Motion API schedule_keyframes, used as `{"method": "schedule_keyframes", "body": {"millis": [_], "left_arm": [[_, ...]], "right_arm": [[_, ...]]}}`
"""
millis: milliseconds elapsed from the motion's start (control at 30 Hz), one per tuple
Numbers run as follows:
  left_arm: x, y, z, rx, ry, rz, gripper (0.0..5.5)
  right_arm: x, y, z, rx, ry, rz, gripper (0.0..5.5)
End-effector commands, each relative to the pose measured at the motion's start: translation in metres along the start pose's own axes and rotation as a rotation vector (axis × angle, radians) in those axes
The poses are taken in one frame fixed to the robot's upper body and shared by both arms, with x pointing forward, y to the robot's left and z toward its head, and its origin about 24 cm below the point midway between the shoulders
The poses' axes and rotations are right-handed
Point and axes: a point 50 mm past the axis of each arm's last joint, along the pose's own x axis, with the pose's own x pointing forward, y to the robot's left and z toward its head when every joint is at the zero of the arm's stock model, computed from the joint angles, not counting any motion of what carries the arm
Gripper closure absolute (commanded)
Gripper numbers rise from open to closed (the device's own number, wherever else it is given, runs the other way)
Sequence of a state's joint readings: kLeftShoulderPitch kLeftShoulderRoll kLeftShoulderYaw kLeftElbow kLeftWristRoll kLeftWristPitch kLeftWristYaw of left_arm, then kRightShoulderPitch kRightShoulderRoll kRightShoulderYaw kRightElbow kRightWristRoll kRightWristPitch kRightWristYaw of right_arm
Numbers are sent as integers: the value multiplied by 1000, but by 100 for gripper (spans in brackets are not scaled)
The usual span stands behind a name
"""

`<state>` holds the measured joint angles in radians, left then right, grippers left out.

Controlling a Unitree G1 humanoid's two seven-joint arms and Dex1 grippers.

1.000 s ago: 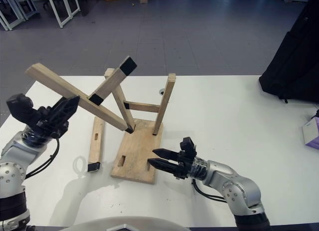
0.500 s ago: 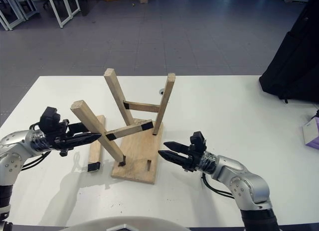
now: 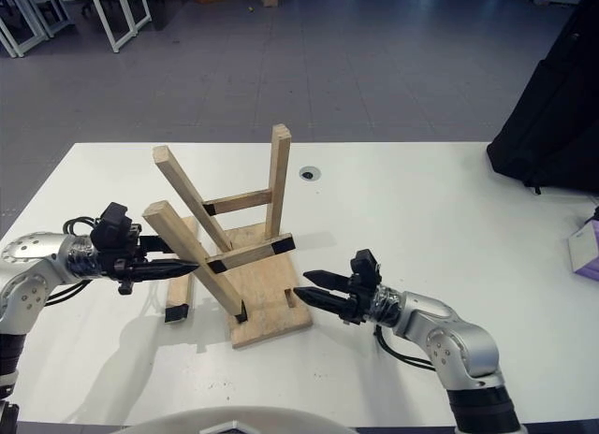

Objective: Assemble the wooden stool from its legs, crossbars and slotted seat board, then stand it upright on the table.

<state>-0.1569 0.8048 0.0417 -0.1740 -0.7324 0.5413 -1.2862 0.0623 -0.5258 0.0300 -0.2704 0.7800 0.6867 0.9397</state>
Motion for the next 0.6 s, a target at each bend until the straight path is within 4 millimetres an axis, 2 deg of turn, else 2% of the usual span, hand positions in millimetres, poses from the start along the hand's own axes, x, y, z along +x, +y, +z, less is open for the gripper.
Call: {"method": "schedule_keyframes", "body": {"millis": [33, 167, 267, 467, 600], "left_arm": [[-6, 2, -9, 32, 140, 130, 346], [-4, -21, -21, 74, 248, 121, 346], [-3, -30, -39, 52, 377, 103, 346], [-5, -35, -67, 50, 563, 130, 346], [-7, -32, -73, 82, 636, 141, 346]], "right_arm": [[0, -1, 1, -21, 32, 1, 253], [-2, -1, 1, -26, 46, 2, 253], [-1, -3, 0, -25, 46, -1, 253], [0, -2, -3, -25, 49, -1, 253], [1, -2, -6, -19, 44, -4, 253]]}}
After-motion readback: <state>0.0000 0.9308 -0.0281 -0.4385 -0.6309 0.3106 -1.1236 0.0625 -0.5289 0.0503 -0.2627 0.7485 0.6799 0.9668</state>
